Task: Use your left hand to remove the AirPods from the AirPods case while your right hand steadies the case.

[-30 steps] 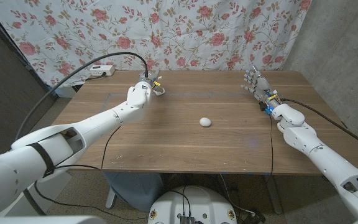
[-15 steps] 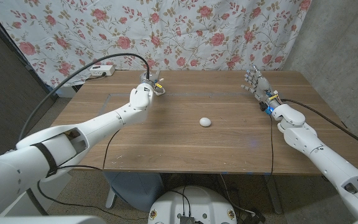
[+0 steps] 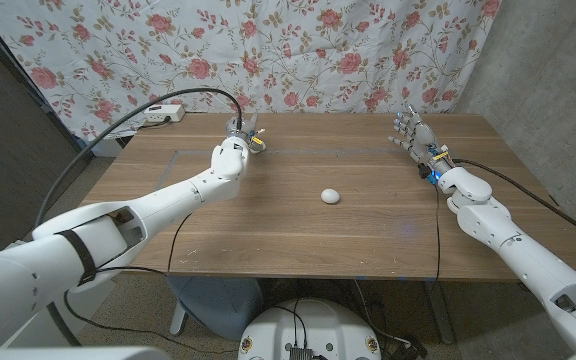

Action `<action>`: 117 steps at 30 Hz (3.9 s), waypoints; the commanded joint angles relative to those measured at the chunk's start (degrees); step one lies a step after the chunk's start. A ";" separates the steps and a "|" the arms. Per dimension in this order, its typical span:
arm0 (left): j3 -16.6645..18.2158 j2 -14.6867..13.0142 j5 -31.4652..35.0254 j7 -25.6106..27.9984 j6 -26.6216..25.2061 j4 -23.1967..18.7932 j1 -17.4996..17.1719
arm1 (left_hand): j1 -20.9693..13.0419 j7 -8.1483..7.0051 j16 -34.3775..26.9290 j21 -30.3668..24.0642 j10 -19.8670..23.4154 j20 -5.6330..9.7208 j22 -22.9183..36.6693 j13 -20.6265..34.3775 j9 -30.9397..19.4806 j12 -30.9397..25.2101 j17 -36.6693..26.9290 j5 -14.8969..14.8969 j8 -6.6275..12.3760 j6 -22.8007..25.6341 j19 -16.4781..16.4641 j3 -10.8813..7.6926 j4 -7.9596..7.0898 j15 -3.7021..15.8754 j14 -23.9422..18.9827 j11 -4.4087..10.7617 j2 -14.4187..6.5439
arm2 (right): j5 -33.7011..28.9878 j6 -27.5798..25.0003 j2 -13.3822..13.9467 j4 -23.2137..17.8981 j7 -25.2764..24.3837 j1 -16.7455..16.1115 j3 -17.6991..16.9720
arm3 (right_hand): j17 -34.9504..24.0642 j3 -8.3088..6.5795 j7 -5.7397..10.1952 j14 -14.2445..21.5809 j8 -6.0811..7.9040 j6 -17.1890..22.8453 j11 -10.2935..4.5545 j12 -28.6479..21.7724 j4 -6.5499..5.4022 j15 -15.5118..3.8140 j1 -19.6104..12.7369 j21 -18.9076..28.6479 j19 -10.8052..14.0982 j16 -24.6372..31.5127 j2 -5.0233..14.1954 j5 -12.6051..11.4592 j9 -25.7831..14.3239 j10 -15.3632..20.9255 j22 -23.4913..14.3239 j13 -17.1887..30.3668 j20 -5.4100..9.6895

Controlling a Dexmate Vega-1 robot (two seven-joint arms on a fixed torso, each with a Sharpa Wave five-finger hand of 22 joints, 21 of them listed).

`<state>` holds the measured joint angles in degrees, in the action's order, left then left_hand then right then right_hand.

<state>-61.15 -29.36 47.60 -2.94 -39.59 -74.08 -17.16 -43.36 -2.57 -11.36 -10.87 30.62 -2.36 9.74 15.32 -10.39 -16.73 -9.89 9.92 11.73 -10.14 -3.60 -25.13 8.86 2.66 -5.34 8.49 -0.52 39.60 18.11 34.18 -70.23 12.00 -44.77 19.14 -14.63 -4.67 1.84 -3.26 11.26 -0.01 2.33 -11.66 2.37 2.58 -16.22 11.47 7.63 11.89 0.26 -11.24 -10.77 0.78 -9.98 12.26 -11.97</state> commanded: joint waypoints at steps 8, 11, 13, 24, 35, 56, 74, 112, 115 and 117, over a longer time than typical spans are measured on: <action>-1.58 2.56 -2.22 3.78 -0.66 4.45 1.24 | -0.99 -0.60 -0.23 -0.23 1.12 -0.18 0.07 0.47 -0.20 -0.19 -0.13 0.20 0.66 0.67 -0.52 -0.05 0.21 0.08 -0.64 0.33 -0.25 | 2.68 -0.56 -0.69 0.52 1.85 -0.05 -1.11 | 0.05 -0.17 0.06 -0.42 0.19 -0.10 0.45 -0.33 0.24 0.00 0.06 -0.19 -0.27 0.38 0.55 0.21 -0.27 -0.26 -0.12 0.03 0.07; -2.10 2.82 -2.56 3.86 -0.01 5.27 1.72 | -1.49 -0.23 -0.16 -0.22 1.12 -0.58 0.07 0.57 -0.20 -0.14 -0.14 0.34 0.61 0.70 -0.55 -0.30 0.31 -0.19 -0.58 0.21 -0.70 | 2.51 -0.76 -0.47 0.46 2.00 0.04 -1.02 | 0.09 -0.18 0.10 -0.44 0.37 0.39 0.60 -0.35 0.27 0.01 0.07 -0.23 -0.32 0.39 0.63 0.21 -0.27 -0.24 -0.12 0.03 0.03; -2.28 2.52 -3.12 3.57 1.17 5.29 2.01 | -1.80 -0.15 -0.16 -0.23 1.11 -0.62 0.07 0.63 -0.20 -0.12 -0.14 0.41 0.59 0.75 -0.64 -0.46 0.37 -0.23 -0.62 0.19 -1.00 | 2.37 -0.84 -0.42 0.45 1.92 0.10 -0.96 | 0.12 -0.19 0.11 -0.48 0.44 0.58 0.50 -0.35 0.30 0.00 0.05 -0.23 -0.32 0.38 0.67 0.21 -0.27 -0.24 -0.12 0.03 0.05; -3.93 4.16 -3.14 3.41 -0.34 7.94 2.99 | -3.47 -0.13 -0.07 -0.19 1.20 -0.84 0.07 0.94 -0.22 0.00 -0.11 0.63 0.48 0.97 -0.80 -1.12 0.75 -0.16 -0.76 0.24 -2.05 | 2.19 -1.16 -0.44 0.93 1.64 0.40 -0.93 | 0.20 -0.23 0.07 -0.54 0.45 0.76 0.63 -0.39 0.37 0.09 0.04 -0.29 -0.44 0.40 0.84 0.21 -0.27 -0.16 -0.12 0.03 0.00; -4.34 4.80 -4.61 4.10 -0.09 9.53 3.55 | -3.34 -0.32 -0.13 -0.18 1.29 -0.97 0.08 1.12 -0.22 0.13 -0.11 0.47 0.37 1.18 -0.93 -0.76 0.51 -0.08 -1.15 0.27 -1.77 | 2.39 -1.10 -1.13 2.20 2.07 1.08 -0.78 | 0.28 -0.23 0.09 -0.52 0.42 0.80 0.59 -0.37 0.42 0.09 0.09 -0.29 -0.41 0.45 0.97 0.22 -0.27 -0.22 -0.12 0.02 0.01; -5.72 6.42 -6.87 5.95 0.42 12.41 4.38 | -2.95 -0.55 -0.25 -0.27 2.32 -1.27 0.11 1.48 -0.22 -0.02 -0.12 0.32 0.37 2.07 -1.47 -0.17 0.12 0.06 -2.00 0.29 -1.58 | 2.86 -1.26 -1.60 2.76 2.20 1.15 -0.87 | 0.35 -0.06 0.13 -0.56 0.36 0.86 0.61 -0.37 0.40 0.02 0.45 -0.30 -0.42 0.52 0.98 0.27 -0.27 -0.26 -0.12 0.02 0.02; -6.23 6.15 -7.55 6.10 -1.07 11.68 4.04 | -3.04 -0.52 -0.14 -0.23 2.39 -1.45 0.13 1.80 -0.23 0.19 -0.12 0.33 0.24 2.44 -1.63 0.08 0.09 0.05 -2.21 0.42 -1.71 | 2.94 -1.47 -1.43 1.83 2.01 0.51 -0.89 | 0.43 -0.02 0.12 -0.56 0.32 0.90 0.65 -0.39 0.45 0.03 0.59 -0.28 -0.37 0.57 1.10 0.27 -0.27 -0.23 -0.12 0.01 0.09; -6.09 6.50 -9.76 6.74 0.74 12.50 4.15 | -7.59 -0.46 0.12 -0.14 2.81 -1.65 0.12 2.70 -0.26 0.88 -0.06 1.73 -0.03 3.04 -1.82 -1.38 1.17 0.17 -2.44 0.41 -3.82 | 2.83 -1.79 -1.08 1.12 1.66 0.43 -0.96 | 0.59 0.10 0.17 -0.59 0.28 0.98 0.69 -0.40 0.61 0.03 0.79 -0.31 -0.41 0.63 1.16 0.27 -0.27 -0.26 -0.12 0.01 0.06; -6.05 6.32 -9.82 6.81 0.70 12.09 3.96 | -7.97 -0.56 0.14 -0.13 3.18 -1.58 0.11 2.80 -0.26 0.84 -0.06 1.79 0.00 3.24 -1.84 -1.40 1.14 0.29 -2.51 0.71 -3.79 | 2.88 -1.82 -1.09 1.09 1.64 0.41 -0.98 | 0.60 0.11 0.21 -0.59 0.29 1.02 0.64 -0.39 0.62 0.08 0.80 -0.31 -0.41 0.63 1.16 0.27 -0.27 -0.29 -0.12 0.01 0.05; -5.75 5.96 -10.04 7.23 1.00 11.50 3.61 | -8.12 -0.45 0.12 -0.12 3.36 -1.69 0.11 2.87 -0.27 0.81 -0.06 1.81 -0.02 3.26 -1.84 -1.40 1.11 0.29 -2.59 0.83 -3.82 | 2.88 -1.88 -1.06 0.97 1.59 0.35 -0.98 | 0.61 0.11 0.24 -0.59 0.28 1.01 0.53 -0.41 0.63 0.05 0.80 -0.31 -0.41 0.63 1.17 0.27 -0.27 -0.25 -0.12 0.01 0.07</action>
<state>-67.38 -22.94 38.27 3.57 -39.22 -61.66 -12.87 -50.79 -3.39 -11.36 -10.87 33.50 -3.90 9.74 17.92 -10.52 -15.93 -9.89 11.36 11.87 -7.05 -5.13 -26.24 9.96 2.76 -7.27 9.33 -4.30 42.51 16.40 33.02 -69.05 13.63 -44.51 18.15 -13.83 -4.35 1.95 -3.46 11.26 0.51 2.63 -11.65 2.69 2.77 -15.47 11.21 7.63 12.16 1.02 -11.02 -10.77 0.46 -9.97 12.27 -11.97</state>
